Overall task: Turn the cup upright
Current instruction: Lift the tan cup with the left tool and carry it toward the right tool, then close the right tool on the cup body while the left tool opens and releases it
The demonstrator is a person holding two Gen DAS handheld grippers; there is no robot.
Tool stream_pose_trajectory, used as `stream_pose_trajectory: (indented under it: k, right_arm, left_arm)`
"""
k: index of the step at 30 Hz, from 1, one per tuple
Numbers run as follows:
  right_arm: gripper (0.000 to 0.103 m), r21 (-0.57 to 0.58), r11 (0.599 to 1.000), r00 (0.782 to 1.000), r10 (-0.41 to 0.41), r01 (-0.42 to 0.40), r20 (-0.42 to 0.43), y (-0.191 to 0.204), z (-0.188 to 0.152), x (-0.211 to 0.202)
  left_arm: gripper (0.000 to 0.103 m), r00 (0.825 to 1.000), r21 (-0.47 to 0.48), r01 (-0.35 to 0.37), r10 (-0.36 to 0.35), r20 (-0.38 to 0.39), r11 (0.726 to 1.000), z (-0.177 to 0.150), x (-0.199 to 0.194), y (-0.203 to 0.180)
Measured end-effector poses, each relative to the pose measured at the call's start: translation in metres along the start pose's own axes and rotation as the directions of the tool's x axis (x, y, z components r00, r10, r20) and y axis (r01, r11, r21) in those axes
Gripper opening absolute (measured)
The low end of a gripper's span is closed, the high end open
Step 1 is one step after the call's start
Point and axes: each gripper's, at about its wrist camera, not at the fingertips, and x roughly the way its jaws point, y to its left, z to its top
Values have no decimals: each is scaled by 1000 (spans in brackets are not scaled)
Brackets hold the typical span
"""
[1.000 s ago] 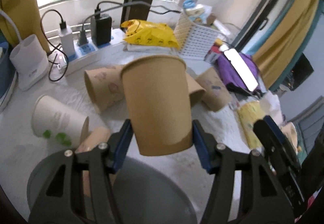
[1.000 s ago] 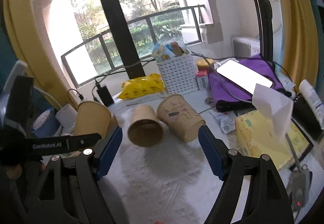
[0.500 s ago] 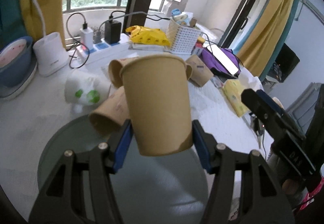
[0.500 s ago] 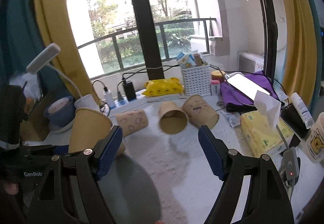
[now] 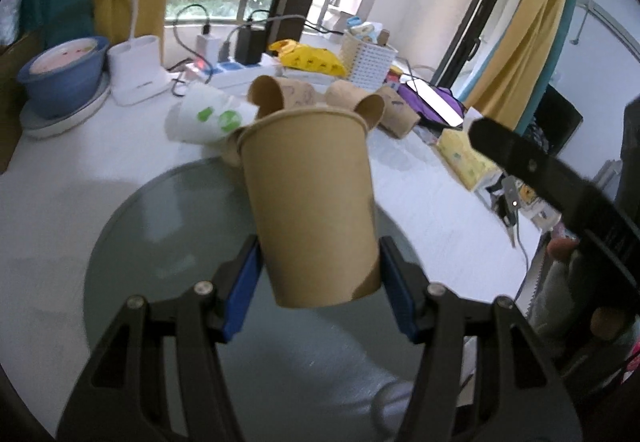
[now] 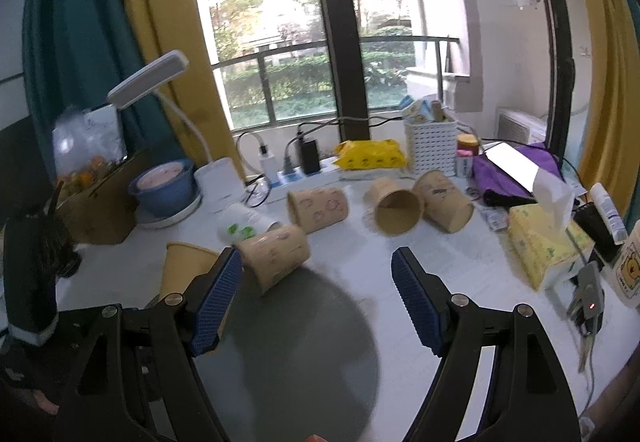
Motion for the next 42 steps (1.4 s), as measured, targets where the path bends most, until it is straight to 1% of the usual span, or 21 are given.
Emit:
stream_pose_trajectory:
  k: [4,9,12,15,21,26,29,35,37,42]
  right_arm:
    - [80,-20,998,998,55,-55,-26,25,-13,-3]
    - [80,-51,990,989,128,-132,-68,55,-28,-6]
    - [80,-69,981,980,174,-181,-101,71,-36,-5]
    - [80,-71,970,967,221,-231,-131,85,-39,-3]
    - [80,-72,948,940,293,-310,-175,106,-46,2]
    - [80,-56,919,908,374,-390,-192,110,-48,3]
    - [80,-53,907,896,402,-418,-189,111,-46,2]
    - [80,-10,899,884,429,-438,-185,102,-43,3]
    - [80,11,893,876,444,-450,-190,99,-43,4]
    - [80,41,883,862,466,-468,-198,94,-44,5]
  left_arm:
    - [59,998,25,-41,40,49,999,-24,-17,8]
    - [60,988,63,-95,86,127,993,-50,-33,19]
    - [60,984,76,-101,88,157,992,-62,-39,25]
    - [60,981,78,-88,73,179,993,-72,-44,31]
    - [60,967,128,-78,44,252,989,-89,-57,33]
    - [60,947,182,-63,0,322,981,-96,-68,28]
    - [60,933,231,-66,-22,360,971,-100,-72,22]
    - [60,925,285,-82,-34,379,955,-103,-74,14]
    - [60,922,306,-100,-28,387,947,-105,-74,10]
    - [60,917,332,-104,-39,397,937,-110,-79,2]
